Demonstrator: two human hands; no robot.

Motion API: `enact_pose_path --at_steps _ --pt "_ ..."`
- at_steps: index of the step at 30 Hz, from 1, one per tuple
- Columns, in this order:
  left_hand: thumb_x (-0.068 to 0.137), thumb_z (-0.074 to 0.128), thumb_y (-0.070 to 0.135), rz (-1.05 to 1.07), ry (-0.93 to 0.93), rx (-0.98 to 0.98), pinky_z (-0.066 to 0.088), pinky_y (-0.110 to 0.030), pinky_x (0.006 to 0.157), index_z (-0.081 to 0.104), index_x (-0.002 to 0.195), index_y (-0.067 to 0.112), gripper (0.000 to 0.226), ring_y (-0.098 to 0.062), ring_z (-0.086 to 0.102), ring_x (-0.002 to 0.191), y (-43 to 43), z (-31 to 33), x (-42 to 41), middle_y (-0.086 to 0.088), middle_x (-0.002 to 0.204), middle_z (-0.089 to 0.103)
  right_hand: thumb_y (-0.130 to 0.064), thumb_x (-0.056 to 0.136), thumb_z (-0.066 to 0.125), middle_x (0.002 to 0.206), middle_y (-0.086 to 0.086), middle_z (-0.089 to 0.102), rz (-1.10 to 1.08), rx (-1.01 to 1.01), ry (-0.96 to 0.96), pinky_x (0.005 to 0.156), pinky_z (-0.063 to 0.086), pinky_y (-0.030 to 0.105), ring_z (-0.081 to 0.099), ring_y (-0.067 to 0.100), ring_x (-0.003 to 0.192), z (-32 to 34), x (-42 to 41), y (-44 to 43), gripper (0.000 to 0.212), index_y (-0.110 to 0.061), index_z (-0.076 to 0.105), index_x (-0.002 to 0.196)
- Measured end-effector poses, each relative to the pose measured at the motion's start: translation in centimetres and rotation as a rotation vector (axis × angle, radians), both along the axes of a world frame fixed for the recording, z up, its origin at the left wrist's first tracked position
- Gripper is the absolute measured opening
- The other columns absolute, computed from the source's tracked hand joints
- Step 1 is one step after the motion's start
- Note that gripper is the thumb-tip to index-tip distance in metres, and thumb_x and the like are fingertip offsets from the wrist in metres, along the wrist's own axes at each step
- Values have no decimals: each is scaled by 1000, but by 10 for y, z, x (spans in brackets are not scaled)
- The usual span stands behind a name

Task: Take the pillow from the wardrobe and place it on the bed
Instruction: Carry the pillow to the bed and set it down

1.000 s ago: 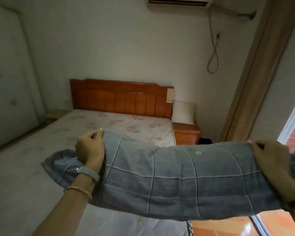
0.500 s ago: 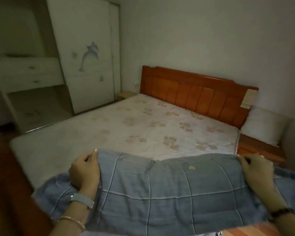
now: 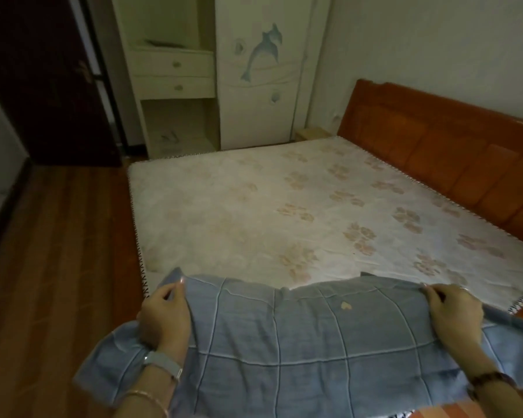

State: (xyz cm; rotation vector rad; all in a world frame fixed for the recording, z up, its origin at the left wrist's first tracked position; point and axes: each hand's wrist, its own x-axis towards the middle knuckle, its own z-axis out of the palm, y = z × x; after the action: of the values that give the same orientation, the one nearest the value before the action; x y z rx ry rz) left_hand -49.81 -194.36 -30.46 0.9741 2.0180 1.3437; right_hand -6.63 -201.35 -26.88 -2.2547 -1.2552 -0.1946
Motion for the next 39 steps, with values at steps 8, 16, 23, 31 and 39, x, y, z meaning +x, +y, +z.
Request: enact_pose_path --at_steps 8,16,23,31,39 --pt "93 63 29 76 -71 56 45 -33 61 65 62 13 35 -25 53 62 -63 -3 3 -7 61 63 -10 89 60 78 31 68 99 103 -21 67 52 46 62 43 69 -5 5 -15 24 10 71 81" --pt "92 63 30 200 -118 45 50 -35 69 65 66 18 29 -20 54 67 -122 -21 26 8 64 60 -10 89 61 79 32 68 153 137 -98 65 50 44 63 46 71 -15 24 -49 22 9 71 83" --pt "93 62 26 292 -35 38 46 -35 64 66 68 8 31 -31 54 69 -129 -38 52 -11 67 63 -15 92 56 80 30 67 238 59 -60 70 49 43 62 42 73 -43 52 -36 28 8 71 87" --pt "93 61 28 392 62 91 55 -43 75 73 87 8 24 -30 62 82 -123 -67 72 -11 85 71 -16 90 57 76 33 66 258 178 30 61 43 34 62 44 66 -88 78 9 30 9 70 80" --pt "95 60 19 340 141 -251 47 -42 71 73 94 -1 24 -45 63 86 -171 -239 79 -31 93 70 -18 87 62 68 36 64 33 -88 322 60 47 41 62 45 67 -271 87 -12 34 13 69 75"
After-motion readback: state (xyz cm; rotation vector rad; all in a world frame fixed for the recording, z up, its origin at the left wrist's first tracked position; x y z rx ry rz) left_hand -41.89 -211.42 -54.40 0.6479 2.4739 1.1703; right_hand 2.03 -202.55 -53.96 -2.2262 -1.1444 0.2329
